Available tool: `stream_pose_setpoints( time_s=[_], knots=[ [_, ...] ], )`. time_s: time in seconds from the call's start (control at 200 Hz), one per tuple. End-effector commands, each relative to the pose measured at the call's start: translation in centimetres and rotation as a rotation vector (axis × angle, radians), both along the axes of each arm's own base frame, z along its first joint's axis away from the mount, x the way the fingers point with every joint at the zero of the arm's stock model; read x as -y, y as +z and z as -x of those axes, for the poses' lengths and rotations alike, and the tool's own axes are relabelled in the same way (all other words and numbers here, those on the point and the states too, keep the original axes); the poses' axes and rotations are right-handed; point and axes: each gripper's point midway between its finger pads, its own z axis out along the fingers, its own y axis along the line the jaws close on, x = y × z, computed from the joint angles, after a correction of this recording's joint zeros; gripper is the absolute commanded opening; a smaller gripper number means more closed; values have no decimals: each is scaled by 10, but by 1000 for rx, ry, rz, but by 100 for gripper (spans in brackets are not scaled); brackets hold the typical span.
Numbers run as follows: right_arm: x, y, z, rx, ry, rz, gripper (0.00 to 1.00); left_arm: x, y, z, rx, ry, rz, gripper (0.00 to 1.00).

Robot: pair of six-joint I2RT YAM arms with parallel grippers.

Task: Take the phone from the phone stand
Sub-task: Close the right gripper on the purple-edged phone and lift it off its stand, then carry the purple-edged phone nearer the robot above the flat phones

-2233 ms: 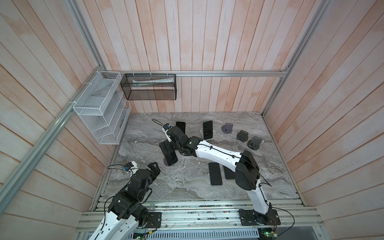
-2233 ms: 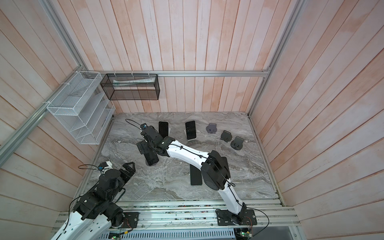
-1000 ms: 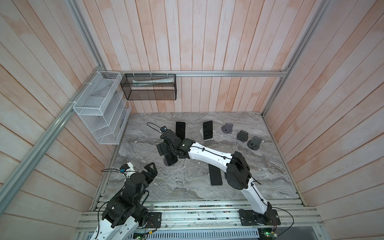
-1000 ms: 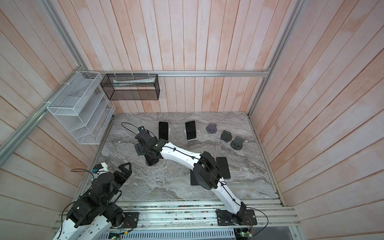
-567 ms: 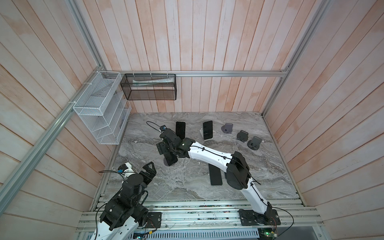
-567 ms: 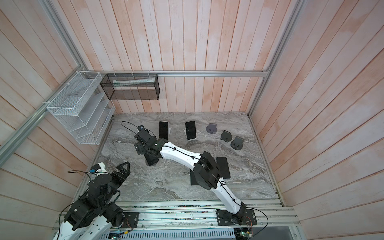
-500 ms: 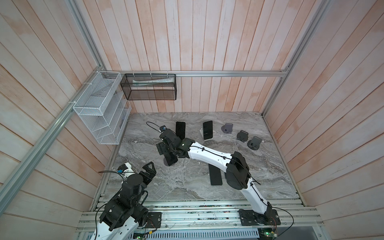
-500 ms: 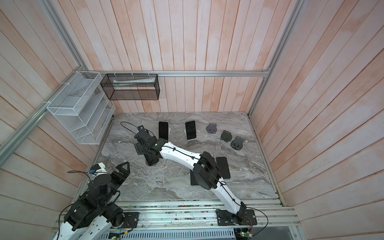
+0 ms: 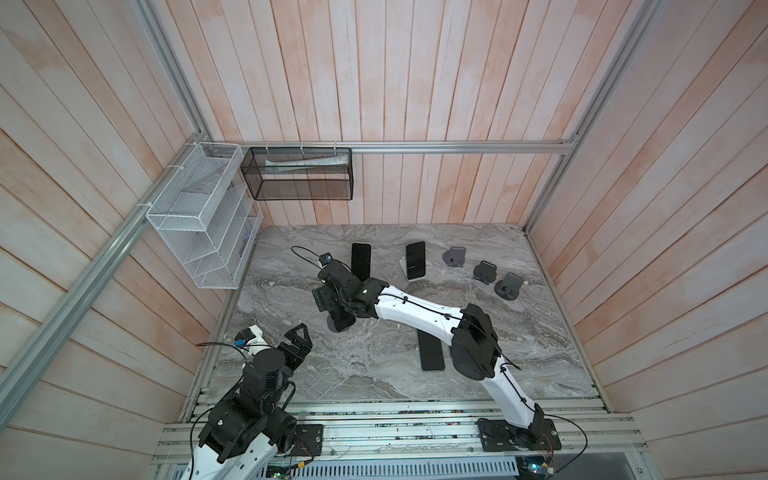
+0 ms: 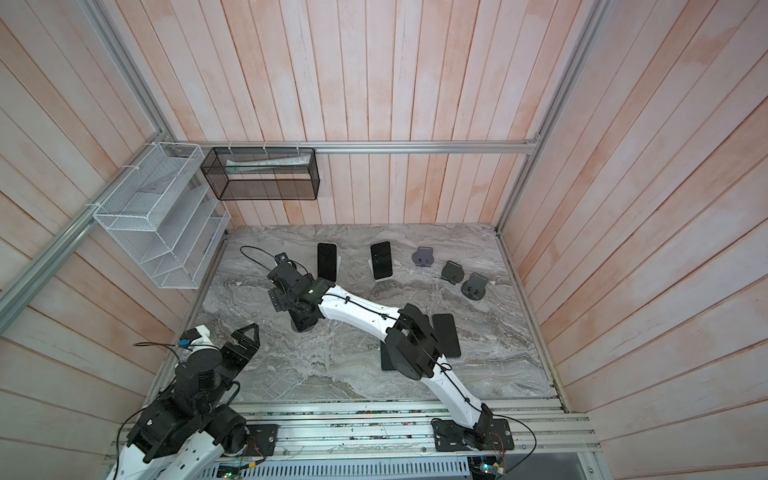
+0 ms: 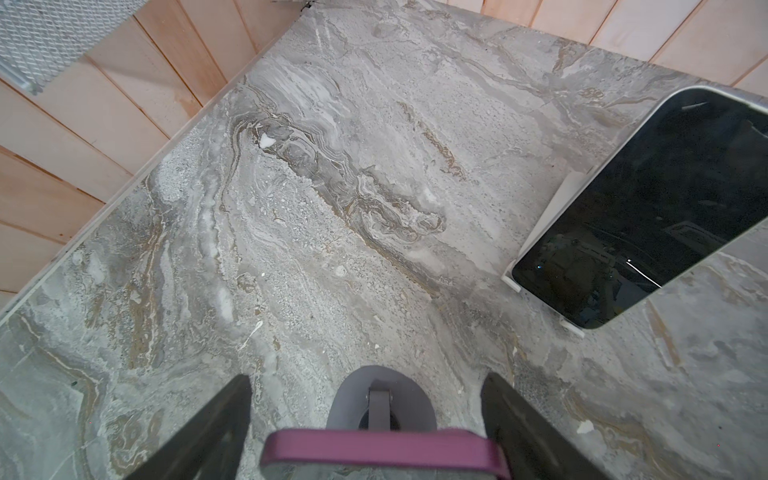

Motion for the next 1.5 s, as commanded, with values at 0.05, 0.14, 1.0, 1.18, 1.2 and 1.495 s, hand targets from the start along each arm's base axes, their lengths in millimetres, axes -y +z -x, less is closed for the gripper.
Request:
stream_pose_setpoints(
  time_s=[0.05, 0.14, 1.0, 1.18, 1.2, 1.495],
  knots=[
    [3, -20, 3, -13, -10, 33, 88, -3, 10, -2, 45, 8, -12, 100],
    [4, -23, 4, -18, -9, 37, 88, -3, 12, -3, 55, 5, -16, 100],
    [18, 42, 14, 73, 0, -67, 71, -6, 56, -9, 154, -18, -130, 100],
    [25, 51, 12, 94, -24, -56, 71, -1, 52, -11, 150, -33, -118, 100],
    [27, 53, 12, 97, -27, -56, 71, -1, 53, -11, 151, -34, -117, 100],
    [59, 81, 13, 148, -97, -38, 71, 13, 54, -19, 173, -82, -88, 100]
  ],
)
